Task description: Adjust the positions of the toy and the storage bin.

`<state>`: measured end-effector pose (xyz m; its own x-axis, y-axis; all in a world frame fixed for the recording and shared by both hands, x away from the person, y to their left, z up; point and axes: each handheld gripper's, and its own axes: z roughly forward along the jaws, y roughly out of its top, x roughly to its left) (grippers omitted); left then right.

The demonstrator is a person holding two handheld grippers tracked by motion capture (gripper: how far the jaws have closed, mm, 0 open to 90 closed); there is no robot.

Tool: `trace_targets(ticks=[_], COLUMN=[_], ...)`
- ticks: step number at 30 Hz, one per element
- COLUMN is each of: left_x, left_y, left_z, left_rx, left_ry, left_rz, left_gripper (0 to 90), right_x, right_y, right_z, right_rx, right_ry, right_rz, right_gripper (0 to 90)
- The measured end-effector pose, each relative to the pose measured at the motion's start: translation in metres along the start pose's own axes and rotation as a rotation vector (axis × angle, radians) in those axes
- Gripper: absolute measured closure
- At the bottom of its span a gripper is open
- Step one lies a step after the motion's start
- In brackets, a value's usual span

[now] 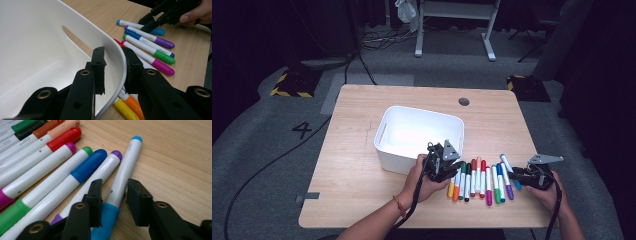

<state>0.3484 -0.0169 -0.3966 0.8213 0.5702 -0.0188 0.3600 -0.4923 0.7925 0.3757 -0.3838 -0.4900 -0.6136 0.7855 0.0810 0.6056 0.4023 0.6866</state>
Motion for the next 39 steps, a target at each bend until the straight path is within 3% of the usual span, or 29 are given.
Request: trace_targets(ticks=[5, 8, 10, 13, 16, 22, 25, 28, 31, 35, 39], left_x=[-0.001, 0.0, 0.001, 0.007, 0.014, 0.019, 0.017, 0.013, 0.01, 0.018, 0.035], left_y=[0.006, 0.005, 0.004, -0.001, -0.007, -0.023, -0.036, -0.057, -0.077, -0.107, -0.134], left_z=[0.008, 0.008, 0.005, -0.006, -0.022, -0.059, -0.073, -0.085, -0.089, -0.083, -0.07], left_rx=[-0.01, -0.018, -0.023, -0.053, -0.102, -0.155, -0.147, -0.125, -0.083, -0.019, 0.095], left_ry=[0.0, -0.029, -0.019, 0.003, -0.015, -0.054, -0.02, -0.041, -0.039, -0.048, 0.007], left_rz=[-0.001, 0.0, -0.003, -0.006, -0.012, 0.07, 0.127, 0.194, 0.219, 0.171, 0.141], left_gripper=[72.8, 66.0, 60.9, 53.4, 41.8, 21.8, 18.9, 18.9, 19.9, 19.5, 18.3], right_x=[-0.002, -0.001, -0.002, -0.003, -0.003, -0.007, -0.008, -0.007, -0.006, -0.01, -0.012], right_y=[0.0, 0.0, -0.001, -0.002, -0.003, -0.004, -0.005, -0.003, -0.003, -0.003, -0.002], right_z=[0.001, 0.002, 0.002, 0.002, 0.001, -0.001, 0.0, 0.001, 0.002, 0.003, 0.002], right_rx=[-0.015, -0.02, -0.025, -0.03, -0.026, -0.033, -0.041, -0.039, -0.04, -0.056, -0.069], right_ry=[-0.05, -0.069, -0.074, -0.066, -0.06, -0.037, -0.042, -0.065, -0.07, -0.053, -0.037], right_rz=[-0.007, -0.021, -0.025, -0.03, -0.032, -0.018, -0.02, -0.034, -0.039, -0.032, -0.021], right_gripper=[73.7, 73.9, 73.9, 73.2, 71.8, 72.4, 73.6, 74.3, 74.4, 74.5, 74.5])
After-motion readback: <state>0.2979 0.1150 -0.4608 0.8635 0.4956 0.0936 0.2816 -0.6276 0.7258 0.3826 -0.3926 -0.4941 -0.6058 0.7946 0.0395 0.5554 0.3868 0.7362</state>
